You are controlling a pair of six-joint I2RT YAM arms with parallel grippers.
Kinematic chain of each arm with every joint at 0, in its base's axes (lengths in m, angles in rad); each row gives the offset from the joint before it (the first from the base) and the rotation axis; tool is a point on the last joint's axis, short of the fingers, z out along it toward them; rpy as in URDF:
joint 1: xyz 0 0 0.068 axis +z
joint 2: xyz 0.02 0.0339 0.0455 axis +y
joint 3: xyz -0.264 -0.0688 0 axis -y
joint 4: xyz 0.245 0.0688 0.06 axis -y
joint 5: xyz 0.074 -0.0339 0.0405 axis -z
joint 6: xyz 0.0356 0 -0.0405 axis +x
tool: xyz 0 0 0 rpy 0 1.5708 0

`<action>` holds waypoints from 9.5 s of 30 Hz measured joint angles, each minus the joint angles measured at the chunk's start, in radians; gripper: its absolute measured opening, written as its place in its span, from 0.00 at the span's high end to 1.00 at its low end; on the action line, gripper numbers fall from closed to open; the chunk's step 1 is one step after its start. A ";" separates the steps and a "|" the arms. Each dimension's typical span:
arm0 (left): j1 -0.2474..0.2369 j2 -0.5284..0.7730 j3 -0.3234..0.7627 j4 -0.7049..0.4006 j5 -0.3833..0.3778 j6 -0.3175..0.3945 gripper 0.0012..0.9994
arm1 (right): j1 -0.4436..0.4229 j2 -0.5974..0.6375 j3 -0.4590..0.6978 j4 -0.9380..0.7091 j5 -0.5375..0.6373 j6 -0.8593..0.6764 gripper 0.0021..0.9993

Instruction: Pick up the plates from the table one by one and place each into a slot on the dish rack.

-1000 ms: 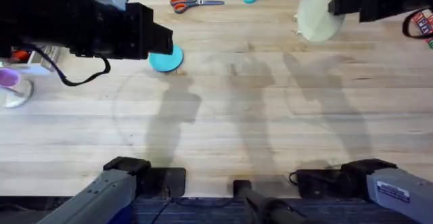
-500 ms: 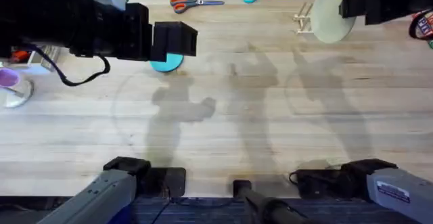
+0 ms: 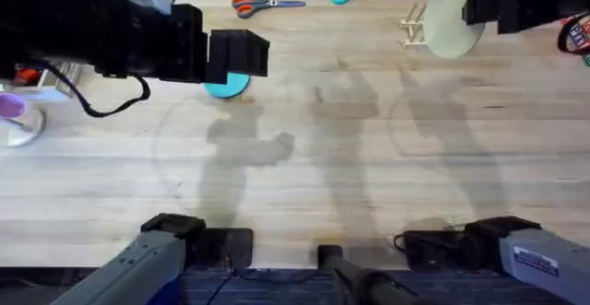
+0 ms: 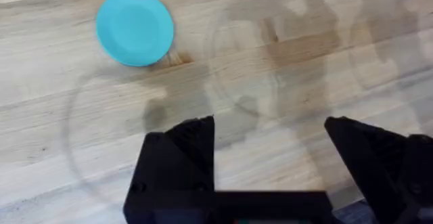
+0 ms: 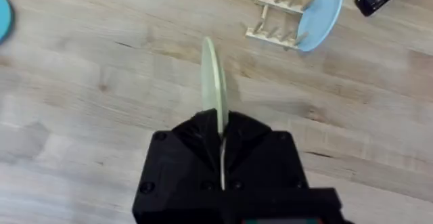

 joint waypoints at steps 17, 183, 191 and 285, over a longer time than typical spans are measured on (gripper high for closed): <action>0.000 0.000 0.000 -0.296 -0.001 0.002 0.01 | 0.000 0.000 0.000 0.000 0.000 0.000 0.97; 0.000 -0.005 0.001 -0.449 -0.011 0.003 0.01 | -0.148 0.504 0.001 0.586 0.271 0.088 0.97; 0.000 -0.005 0.001 -0.448 -0.011 0.003 0.01 | -0.150 0.521 0.001 0.601 0.250 0.088 0.97; 0.000 -0.005 0.001 -0.449 -0.011 0.002 0.01 | -0.012 -0.011 0.004 0.249 0.210 0.016 0.70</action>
